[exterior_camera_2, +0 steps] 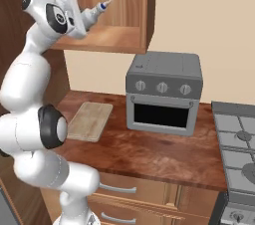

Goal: Grab the spray bottle from the cabinet, then place it next to the cutting board for sanitizing. Then grab the dish brush from the countertop next to the sink and place it next to the cutting board.

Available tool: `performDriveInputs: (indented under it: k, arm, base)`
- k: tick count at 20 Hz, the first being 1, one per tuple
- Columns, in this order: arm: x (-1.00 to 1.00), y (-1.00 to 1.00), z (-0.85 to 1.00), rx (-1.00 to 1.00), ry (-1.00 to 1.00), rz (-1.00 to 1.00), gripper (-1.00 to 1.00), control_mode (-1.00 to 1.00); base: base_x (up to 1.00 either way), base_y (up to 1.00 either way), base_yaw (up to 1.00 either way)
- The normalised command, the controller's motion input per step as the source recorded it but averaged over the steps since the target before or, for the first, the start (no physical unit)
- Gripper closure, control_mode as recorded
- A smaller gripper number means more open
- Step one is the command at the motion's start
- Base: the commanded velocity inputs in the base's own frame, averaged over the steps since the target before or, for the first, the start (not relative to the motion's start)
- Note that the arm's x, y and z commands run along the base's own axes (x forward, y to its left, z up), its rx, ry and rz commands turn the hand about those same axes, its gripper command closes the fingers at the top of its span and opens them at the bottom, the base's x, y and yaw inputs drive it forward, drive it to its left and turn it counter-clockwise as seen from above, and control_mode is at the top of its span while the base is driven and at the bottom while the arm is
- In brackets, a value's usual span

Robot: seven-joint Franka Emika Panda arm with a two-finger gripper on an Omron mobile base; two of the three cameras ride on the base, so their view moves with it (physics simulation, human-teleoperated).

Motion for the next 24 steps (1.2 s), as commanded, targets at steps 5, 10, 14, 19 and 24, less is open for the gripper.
performDriveInputs:
  k: [5, 10, 14, 19, 24]
  arm:
    - [-1.00, -0.22, 0.00, 0.09, -0.09, -0.14, 1.00, -1.00]
    - [-1.00, -0.42, 0.04, 0.02, 0.00, -0.06, 1.00, -1.00]
    - [-1.00, -0.52, 0.20, 0.00, 0.06, -0.01, 1.00, -1.00]
    - [-1.00, -0.56, 0.03, 0.00, 0.13, 0.02, 1.00, -1.00]
    - [-1.00, -0.22, -0.60, -0.23, 0.00, 0.07, 1.00, -1.00]
  base:
    - [0.00, 0.00, 0.00]
    - [0.00, 0.00, 0.00]
    - [0.00, 0.00, 0.00]
    - [0.00, 0.00, 0.00]
    - [0.00, 0.00, 0.00]
